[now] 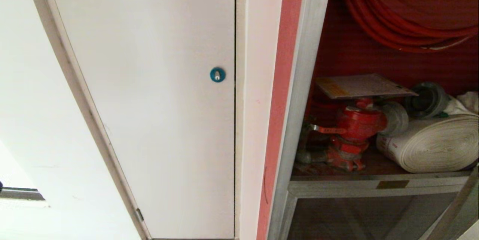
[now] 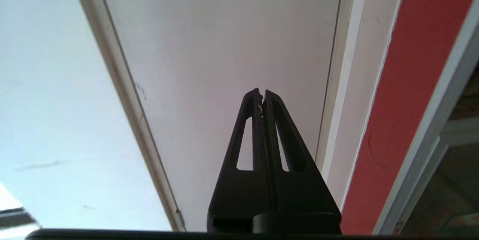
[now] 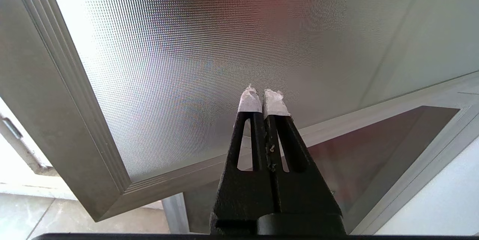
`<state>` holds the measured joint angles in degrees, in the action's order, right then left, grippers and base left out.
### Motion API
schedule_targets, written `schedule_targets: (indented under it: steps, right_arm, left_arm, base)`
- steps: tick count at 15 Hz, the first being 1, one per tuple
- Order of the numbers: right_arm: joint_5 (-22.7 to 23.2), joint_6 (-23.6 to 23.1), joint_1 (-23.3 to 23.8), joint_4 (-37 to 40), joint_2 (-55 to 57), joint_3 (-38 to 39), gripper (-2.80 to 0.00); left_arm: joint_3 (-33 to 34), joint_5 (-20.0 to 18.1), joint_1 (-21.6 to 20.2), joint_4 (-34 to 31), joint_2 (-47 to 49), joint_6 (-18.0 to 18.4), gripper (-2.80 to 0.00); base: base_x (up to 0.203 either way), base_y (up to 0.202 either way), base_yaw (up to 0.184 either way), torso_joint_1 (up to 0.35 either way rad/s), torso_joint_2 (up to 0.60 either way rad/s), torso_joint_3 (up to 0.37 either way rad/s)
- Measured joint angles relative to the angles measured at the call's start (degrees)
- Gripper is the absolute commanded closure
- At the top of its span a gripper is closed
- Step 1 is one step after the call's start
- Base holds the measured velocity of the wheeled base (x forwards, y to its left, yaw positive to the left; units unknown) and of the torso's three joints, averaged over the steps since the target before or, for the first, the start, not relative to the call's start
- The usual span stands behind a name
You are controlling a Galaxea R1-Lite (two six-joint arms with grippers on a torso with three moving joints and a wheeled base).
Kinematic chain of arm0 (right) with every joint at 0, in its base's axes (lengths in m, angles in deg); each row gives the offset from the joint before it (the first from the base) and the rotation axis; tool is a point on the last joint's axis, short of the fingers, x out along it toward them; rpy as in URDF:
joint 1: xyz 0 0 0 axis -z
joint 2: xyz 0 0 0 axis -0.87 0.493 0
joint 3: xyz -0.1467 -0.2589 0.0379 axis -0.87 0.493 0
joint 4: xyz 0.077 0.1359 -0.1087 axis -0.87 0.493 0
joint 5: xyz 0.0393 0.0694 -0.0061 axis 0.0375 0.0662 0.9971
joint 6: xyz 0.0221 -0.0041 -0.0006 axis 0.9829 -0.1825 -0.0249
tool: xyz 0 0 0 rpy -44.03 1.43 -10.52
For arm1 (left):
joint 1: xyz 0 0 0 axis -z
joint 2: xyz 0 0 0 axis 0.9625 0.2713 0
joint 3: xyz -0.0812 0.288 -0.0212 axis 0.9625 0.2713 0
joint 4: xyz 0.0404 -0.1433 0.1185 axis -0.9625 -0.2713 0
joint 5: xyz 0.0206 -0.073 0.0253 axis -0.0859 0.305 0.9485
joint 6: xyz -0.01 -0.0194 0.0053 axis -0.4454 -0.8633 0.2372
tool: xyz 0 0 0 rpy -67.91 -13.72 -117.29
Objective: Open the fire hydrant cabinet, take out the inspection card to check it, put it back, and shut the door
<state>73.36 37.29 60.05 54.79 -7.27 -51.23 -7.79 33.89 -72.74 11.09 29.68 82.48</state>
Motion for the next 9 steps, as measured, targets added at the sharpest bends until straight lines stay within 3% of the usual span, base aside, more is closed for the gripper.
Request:
schedule_targets:
  steps: [4,9]
  right_arm:
    - [0.0,0.0,0.0,0.0,0.0,0.0,0.00]
    - [0.0,0.0,0.0,0.0,0.0,0.0,0.00]
  left_arm:
    - [3.0,0.0,-0.8,-8.8,-13.6,0.1,0.00]
    - [11.7,0.5,-1.1,-8.9,-23.5,1.3,0.00]
  base:
    - [0.000,0.000,0.000,0.000,0.00,0.000]
    - [0.000,0.000,0.000,0.000,0.00,0.000]
